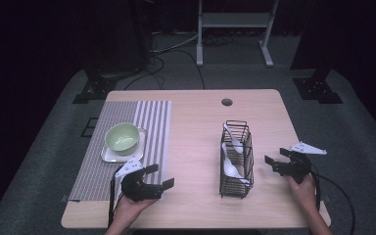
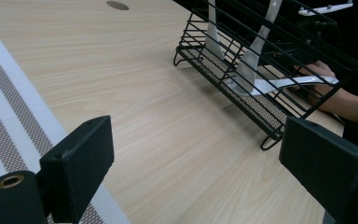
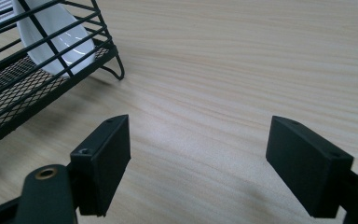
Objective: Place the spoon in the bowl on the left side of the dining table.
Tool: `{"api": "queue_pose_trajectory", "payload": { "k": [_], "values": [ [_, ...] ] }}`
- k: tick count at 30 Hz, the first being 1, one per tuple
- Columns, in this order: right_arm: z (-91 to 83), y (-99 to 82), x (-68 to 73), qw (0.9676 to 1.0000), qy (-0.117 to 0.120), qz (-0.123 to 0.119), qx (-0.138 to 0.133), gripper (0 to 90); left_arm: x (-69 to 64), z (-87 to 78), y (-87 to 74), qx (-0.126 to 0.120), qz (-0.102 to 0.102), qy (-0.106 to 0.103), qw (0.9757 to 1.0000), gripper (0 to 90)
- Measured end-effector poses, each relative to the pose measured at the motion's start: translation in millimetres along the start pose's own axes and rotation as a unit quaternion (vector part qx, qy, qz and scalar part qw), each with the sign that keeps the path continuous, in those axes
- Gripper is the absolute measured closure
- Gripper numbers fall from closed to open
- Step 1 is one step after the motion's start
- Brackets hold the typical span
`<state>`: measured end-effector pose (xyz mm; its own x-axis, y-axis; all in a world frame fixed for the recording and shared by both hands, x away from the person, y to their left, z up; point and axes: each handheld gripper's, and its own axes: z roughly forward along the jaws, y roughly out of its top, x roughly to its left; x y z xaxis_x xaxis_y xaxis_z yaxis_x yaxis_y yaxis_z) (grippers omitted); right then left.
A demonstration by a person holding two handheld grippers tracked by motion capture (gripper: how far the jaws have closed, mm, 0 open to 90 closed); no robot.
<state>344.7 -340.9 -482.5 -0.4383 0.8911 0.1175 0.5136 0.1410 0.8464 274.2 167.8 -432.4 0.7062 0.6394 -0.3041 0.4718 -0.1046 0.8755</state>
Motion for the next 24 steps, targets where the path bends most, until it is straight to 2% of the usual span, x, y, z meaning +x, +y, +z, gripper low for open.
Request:
{"api": "queue_pose_trajectory", "payload": {
  "k": [7, 24],
  "values": [
    [-0.1, -0.1, -0.5, 1.0, 0.001, 0.0, -0.001, 20.6, -6.2, 9.5, 3.7, 0.008, 0.008, -0.007, 0.9999, 9.0],
    [-0.1, -0.1, -0.2, 1.0, 0.002, -0.001, -0.001, 20.7, -20.5, 21.4, 12.0, 0.008, 0.026, -0.023, 0.9994, 9.0]
  ]
}}
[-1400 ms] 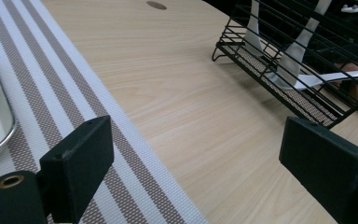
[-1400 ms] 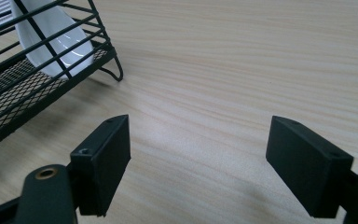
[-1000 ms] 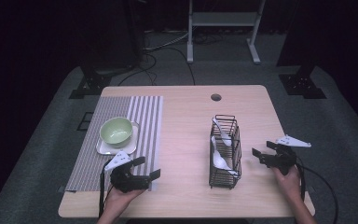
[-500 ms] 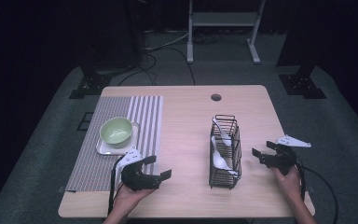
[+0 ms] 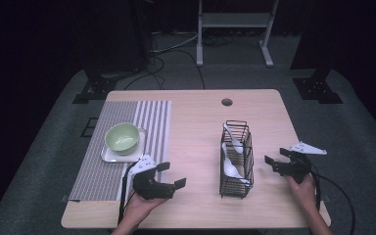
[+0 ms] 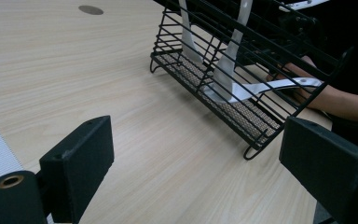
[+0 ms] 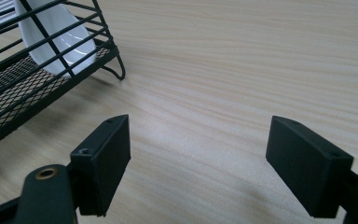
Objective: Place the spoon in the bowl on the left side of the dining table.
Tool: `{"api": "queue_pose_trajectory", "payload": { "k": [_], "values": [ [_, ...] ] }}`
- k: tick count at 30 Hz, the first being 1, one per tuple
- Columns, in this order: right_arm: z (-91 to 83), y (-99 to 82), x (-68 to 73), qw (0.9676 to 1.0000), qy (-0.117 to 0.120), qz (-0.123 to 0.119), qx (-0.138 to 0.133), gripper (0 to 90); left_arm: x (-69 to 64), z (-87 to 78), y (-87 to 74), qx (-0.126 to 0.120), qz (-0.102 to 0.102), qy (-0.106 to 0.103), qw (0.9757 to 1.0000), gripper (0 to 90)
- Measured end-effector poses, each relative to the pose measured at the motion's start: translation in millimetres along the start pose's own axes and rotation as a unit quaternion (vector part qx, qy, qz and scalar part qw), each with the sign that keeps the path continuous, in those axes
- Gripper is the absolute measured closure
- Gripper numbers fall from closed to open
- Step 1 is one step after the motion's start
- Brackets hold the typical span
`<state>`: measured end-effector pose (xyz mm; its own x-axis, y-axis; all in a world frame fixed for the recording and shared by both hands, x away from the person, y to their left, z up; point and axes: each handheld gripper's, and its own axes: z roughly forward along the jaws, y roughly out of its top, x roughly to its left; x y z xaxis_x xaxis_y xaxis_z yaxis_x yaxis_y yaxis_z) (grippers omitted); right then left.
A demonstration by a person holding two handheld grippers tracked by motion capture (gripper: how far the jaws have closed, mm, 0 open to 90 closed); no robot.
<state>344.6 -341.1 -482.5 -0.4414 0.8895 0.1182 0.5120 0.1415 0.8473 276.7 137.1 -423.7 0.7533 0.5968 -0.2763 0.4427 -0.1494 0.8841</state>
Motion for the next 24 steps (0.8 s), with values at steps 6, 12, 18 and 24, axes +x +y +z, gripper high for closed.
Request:
{"api": "queue_pose_trajectory", "payload": {
  "k": [6, 12, 18, 24],
  "values": [
    [-0.3, -0.1, -0.4, 1.0, 0.002, 0.001, -0.001, 20.7, -4.2, 5.1, 3.9, 0.0, 0.003, -0.006, 1.0, 9.0],
    [-0.4, -0.1, -0.4, 1.0, 0.002, 0.002, -0.002, 20.7, -8.4, 9.8, 7.7, 0.0, 0.005, -0.013, 0.9999, 9.0],
    [-0.4, -0.1, -0.4, 1.0, 0.003, 0.002, -0.002, 20.7, -11.4, 14.9, 9.6, 0.003, 0.003, -0.02, 0.9998, 9.0],
    [-0.4, -0.1, -0.4, 1.0, 0.003, 0.002, -0.002, 20.7, -14.4, 19.3, 13.3, 0.002, 0.006, -0.024, 0.9997, 9.0]
  ]
}}
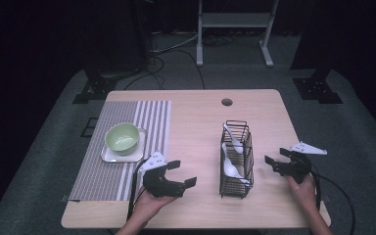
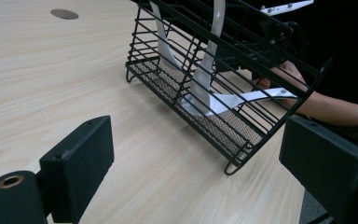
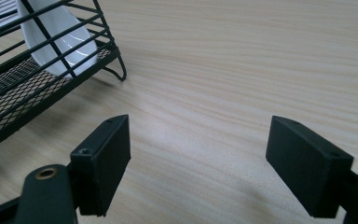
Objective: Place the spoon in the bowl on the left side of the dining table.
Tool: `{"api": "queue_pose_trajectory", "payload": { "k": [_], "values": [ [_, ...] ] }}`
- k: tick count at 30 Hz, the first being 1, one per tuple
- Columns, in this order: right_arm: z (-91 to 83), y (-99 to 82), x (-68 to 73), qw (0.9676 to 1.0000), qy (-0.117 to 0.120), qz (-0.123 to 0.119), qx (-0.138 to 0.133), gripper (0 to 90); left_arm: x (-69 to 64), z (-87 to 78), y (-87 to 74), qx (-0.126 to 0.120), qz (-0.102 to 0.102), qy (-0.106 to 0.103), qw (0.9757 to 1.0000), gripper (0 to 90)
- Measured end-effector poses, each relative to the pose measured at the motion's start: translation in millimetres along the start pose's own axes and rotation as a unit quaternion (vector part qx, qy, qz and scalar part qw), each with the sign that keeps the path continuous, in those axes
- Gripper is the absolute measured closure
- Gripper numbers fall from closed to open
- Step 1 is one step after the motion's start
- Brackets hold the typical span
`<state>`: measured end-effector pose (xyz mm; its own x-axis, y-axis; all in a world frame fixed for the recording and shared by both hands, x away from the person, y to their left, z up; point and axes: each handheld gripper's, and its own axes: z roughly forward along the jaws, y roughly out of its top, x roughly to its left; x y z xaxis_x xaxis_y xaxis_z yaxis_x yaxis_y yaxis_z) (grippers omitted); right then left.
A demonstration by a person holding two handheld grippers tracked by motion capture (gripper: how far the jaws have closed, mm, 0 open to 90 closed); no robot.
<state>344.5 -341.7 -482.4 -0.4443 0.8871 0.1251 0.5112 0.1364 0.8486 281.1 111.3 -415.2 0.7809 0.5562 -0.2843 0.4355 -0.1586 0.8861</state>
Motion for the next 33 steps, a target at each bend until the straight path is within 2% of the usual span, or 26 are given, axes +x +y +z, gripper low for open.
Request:
{"api": "queue_pose_trajectory", "payload": {
  "k": [20, 25, 33],
  "values": [
    [-0.1, 0.0, -0.4, 1.0, 0.0, 0.001, -0.001, 20.7, -7.9, 12.3, 14.9, -0.009, 0.004, -0.011, 0.9999, 9.0],
    [-0.2, -0.1, -0.6, 1.0, 0.001, 0.003, -0.001, 20.7, -8.4, 17.2, 18.4, -0.011, -0.006, -0.018, 0.9998, 8.9],
    [-0.2, 0.0, -0.4, 1.0, 0.001, 0.004, -0.001, 20.8, -13.1, 27.5, 27.4, -0.009, 0.001, -0.025, 0.9997, 9.0]
  ]
}}
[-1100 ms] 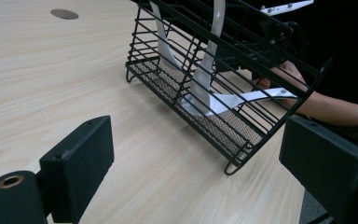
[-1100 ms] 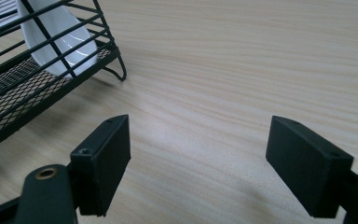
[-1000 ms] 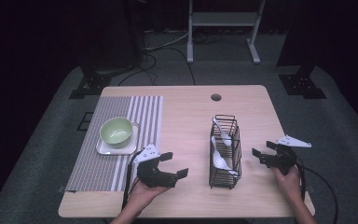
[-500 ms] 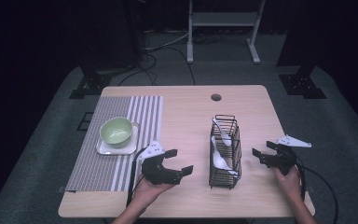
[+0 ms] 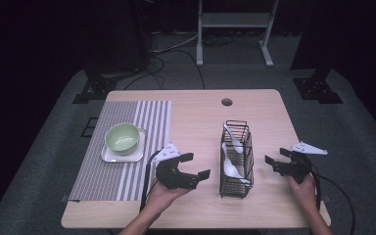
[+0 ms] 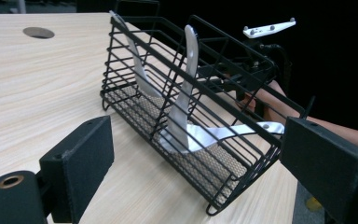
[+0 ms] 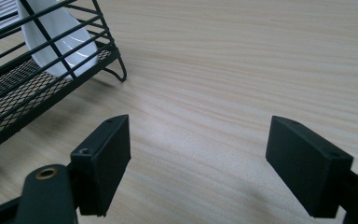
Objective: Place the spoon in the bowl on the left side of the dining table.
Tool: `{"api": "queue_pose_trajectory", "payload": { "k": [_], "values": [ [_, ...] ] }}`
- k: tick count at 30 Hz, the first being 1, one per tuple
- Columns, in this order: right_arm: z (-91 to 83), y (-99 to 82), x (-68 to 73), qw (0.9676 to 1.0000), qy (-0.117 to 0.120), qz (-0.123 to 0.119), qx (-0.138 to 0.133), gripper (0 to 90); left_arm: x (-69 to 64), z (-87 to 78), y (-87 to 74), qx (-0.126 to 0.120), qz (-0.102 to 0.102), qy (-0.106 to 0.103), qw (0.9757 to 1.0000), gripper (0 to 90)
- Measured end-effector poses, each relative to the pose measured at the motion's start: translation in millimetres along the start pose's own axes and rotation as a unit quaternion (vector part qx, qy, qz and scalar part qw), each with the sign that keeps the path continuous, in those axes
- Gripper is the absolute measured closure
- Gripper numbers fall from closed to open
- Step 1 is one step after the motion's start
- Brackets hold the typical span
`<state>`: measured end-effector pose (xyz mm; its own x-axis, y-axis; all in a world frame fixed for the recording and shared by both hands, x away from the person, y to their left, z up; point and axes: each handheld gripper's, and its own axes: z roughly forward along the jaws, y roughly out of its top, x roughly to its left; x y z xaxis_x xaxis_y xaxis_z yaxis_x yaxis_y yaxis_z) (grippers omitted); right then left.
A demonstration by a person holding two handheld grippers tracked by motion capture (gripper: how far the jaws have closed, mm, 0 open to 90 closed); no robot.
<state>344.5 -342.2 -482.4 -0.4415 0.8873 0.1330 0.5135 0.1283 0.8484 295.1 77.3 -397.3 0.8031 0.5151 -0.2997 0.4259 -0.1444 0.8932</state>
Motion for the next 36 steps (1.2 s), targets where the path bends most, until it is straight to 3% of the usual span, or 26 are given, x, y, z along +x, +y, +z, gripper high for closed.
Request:
{"api": "queue_pose_trajectory", "payload": {
  "k": [12, 15, 36],
  "values": [
    [-0.1, -0.1, -0.9, 1.0, 0.001, 0.002, -0.001, 20.8, -0.4, 13.9, 9.3, 0.0, -0.001, -0.002, 1.0, 9.0],
    [-0.2, -0.1, -1.0, 1.0, 0.001, 0.002, -0.001, 20.8, 0.5, 16.7, 11.8, -0.005, -0.011, -0.01, 0.9999, 9.0],
    [-0.4, -0.2, -1.2, 1.0, 0.002, 0.004, -0.002, 20.9, -1.9, 41.1, 27.8, 0.005, -0.002, -0.008, 1.0, 9.1]
  ]
}}
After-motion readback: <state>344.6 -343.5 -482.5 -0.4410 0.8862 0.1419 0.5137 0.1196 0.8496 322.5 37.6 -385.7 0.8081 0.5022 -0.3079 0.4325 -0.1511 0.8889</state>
